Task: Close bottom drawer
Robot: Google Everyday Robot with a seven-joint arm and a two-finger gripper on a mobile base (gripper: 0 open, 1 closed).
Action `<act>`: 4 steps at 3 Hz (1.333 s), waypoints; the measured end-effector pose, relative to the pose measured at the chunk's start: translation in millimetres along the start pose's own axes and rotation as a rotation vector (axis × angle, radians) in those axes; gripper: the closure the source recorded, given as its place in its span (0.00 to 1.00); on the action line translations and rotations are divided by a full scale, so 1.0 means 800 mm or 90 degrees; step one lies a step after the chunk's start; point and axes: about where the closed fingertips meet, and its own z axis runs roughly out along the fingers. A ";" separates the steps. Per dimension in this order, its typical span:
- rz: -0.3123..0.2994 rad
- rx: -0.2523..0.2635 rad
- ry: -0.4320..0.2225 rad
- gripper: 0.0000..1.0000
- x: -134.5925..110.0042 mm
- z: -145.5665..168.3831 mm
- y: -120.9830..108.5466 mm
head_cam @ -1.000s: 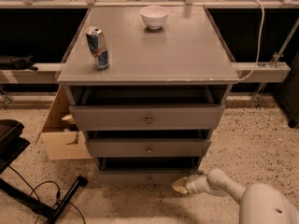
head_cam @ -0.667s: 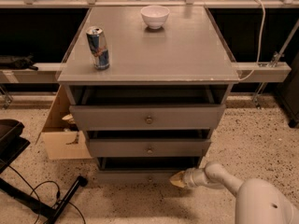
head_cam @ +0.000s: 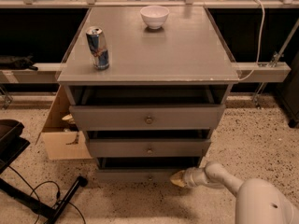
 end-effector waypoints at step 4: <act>0.000 0.000 0.000 0.00 0.000 0.000 0.000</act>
Offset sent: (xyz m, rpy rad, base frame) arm 0.0000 0.0000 0.0000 0.0000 0.0000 0.0000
